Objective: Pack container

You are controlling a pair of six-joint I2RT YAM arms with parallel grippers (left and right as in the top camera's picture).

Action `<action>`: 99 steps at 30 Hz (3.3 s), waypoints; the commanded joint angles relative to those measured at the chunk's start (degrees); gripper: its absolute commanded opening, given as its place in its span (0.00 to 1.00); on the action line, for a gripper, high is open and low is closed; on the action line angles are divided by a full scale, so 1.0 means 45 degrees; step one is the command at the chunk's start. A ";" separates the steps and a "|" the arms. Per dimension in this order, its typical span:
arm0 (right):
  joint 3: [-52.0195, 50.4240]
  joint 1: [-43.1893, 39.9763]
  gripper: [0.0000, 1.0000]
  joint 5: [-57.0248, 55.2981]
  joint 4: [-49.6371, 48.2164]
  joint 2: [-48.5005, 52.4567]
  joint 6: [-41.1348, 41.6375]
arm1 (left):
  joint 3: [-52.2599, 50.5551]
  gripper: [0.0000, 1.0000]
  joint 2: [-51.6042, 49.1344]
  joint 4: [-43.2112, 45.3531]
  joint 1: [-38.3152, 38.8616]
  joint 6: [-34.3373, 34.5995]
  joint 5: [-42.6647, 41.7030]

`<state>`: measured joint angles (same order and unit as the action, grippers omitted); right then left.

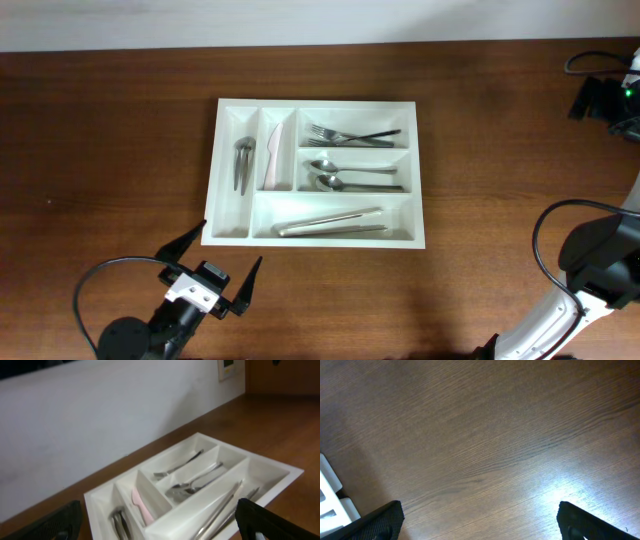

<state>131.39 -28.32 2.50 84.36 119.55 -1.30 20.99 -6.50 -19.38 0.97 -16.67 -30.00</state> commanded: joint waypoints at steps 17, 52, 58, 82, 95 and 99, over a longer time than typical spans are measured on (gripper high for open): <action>-0.0010 -0.0049 0.99 0.0019 0.0000 -0.0039 0.0117 | -0.3002 0.99 0.1384 0.0408 -0.0005 0.1452 0.2982; -0.0010 -0.0049 0.99 0.0019 0.0000 -0.0039 0.0117 | -0.3254 0.99 0.1379 -0.0364 -0.0622 0.0879 0.5202; -0.0010 -0.0049 0.98 0.0019 0.0000 -0.0039 0.0117 | -0.3254 0.99 0.1379 -0.0364 -0.0622 0.0879 0.5202; -0.0010 -0.0049 0.99 0.0019 0.0000 -0.0039 0.0117 | -0.3254 0.99 0.1379 -0.0364 -0.0622 0.0879 0.5202; -0.0010 -0.0044 0.99 -0.0699 -0.0209 -0.0432 -0.0068 | -0.3254 0.99 0.1379 -0.0364 -0.0622 0.0879 0.5202; -0.0039 0.0219 0.99 -0.0709 -0.1190 -0.1525 0.0063 | -0.3254 0.99 0.1379 -0.0364 -0.0622 0.0879 0.5202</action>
<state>131.26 -28.25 0.49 81.38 119.11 -1.50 6.83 -0.93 -20.97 -1.54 -11.97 -7.01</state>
